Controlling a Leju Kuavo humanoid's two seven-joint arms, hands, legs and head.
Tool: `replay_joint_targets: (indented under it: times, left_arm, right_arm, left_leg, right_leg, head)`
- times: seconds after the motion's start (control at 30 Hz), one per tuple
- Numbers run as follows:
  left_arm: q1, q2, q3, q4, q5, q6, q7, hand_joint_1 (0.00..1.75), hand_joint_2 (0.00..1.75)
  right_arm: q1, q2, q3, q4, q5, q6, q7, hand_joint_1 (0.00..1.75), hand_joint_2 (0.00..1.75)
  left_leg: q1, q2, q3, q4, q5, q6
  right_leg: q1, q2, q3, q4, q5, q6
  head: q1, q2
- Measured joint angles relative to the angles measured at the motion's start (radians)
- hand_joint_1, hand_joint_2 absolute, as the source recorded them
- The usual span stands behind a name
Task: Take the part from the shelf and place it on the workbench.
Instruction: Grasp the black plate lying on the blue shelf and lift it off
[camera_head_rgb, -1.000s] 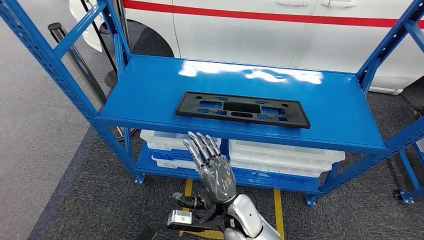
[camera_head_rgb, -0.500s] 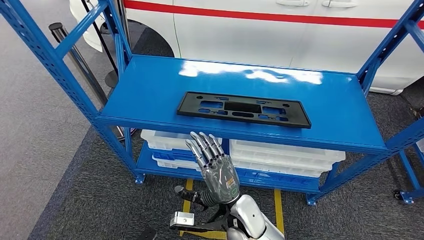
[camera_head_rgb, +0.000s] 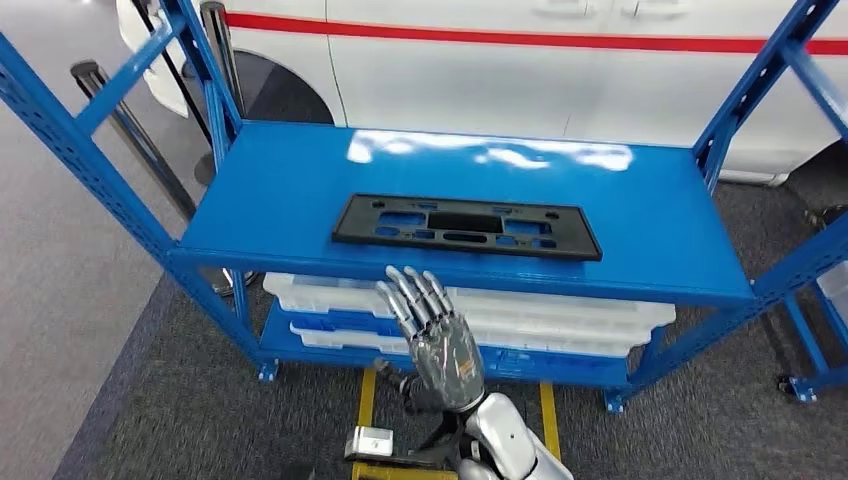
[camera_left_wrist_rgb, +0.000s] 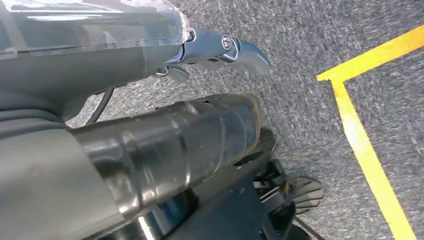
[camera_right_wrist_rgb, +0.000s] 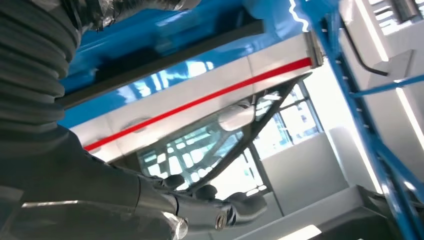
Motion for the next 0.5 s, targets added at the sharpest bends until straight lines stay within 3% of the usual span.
replay_joint_targets:
  times: [0.13,0.2,0.27,0.3,0.33,0.4,0.43,0.5]
  left_arm:
    - [-0.003,-0.001,0.000,0.000,0.000,0.000,0.000,0.00,0.00]
    - [-0.004,-0.001,0.000,0.000,0.000,0.000,0.000,0.00,0.00]
    - [-0.001,-0.001,0.000,0.000,0.000,0.000,0.001,0.00,0.00]
    - [0.002,-0.001,0.000,0.001,0.000,0.000,0.001,0.00,0.00]
    - [0.004,-0.001,0.000,0.001,0.000,0.000,0.001,0.00,0.00]
    - [0.006,-0.001,0.000,0.001,-0.001,0.000,0.001,0.00,0.00]
    - [0.006,0.000,0.000,0.001,-0.002,0.000,0.001,0.00,0.00]
    - [0.004,0.001,0.000,0.001,-0.004,0.000,0.001,0.00,0.00]
  right_arm:
    - [0.000,-0.002,-0.002,-0.003,0.001,-0.002,0.002,0.00,1.75]
    - [-0.001,-0.002,-0.002,-0.005,0.001,-0.002,0.002,0.00,1.75]
    - [0.000,-0.002,-0.002,-0.005,0.002,-0.003,0.002,0.00,1.75]
    - [0.002,-0.002,-0.002,-0.005,0.002,-0.003,0.002,0.00,1.75]
    - [0.003,-0.002,-0.002,-0.005,0.003,-0.002,0.002,0.00,1.75]
    - [0.003,-0.002,-0.002,-0.005,0.006,-0.002,0.002,0.00,1.75]
    - [0.003,-0.002,-0.002,-0.005,0.008,-0.002,0.002,0.00,1.75]
    - [0.003,-0.002,-0.002,-0.007,0.013,-0.003,0.002,0.00,1.75]
  left_leg:
    - [0.003,0.002,0.002,0.019,-0.022,-0.021]
    - [0.003,-0.003,-0.057,0.129,-0.064,-0.024]
    - [0.002,-0.005,-0.153,0.274,-0.098,-0.023]
    - [0.001,-0.005,-0.188,0.310,-0.090,-0.020]
    - [0.000,-0.005,-0.204,0.307,-0.059,-0.016]
    - [-0.007,-0.007,-0.186,0.198,0.044,0.001]
    - [-0.011,-0.009,-0.168,0.139,0.081,0.011]
    - [-0.020,-0.010,-0.137,0.060,0.098,0.025]
  right_leg:
    - [0.001,0.008,0.012,-0.008,-0.018,-0.032]
    - [0.002,0.009,0.026,-0.012,-0.028,-0.045]
    - [0.007,0.012,0.038,-0.012,-0.040,-0.053]
    - [0.011,0.016,0.047,-0.012,-0.047,-0.055]
    - [0.014,0.020,0.059,-0.012,-0.055,-0.056]
    - [0.019,0.026,0.083,-0.012,-0.073,-0.056]
    - [0.022,0.028,0.093,-0.013,-0.082,-0.053]
    - [0.022,0.030,0.101,-0.016,-0.094,-0.043]
  head:
    - [-0.002,0.000]
    - [-0.003,0.000]
    - [-0.004,0.000]
    - [-0.004,0.000]
    - [-0.004,0.000]
    - [-0.004,0.000]
    - [-0.003,0.000]
    - [-0.003,0.000]
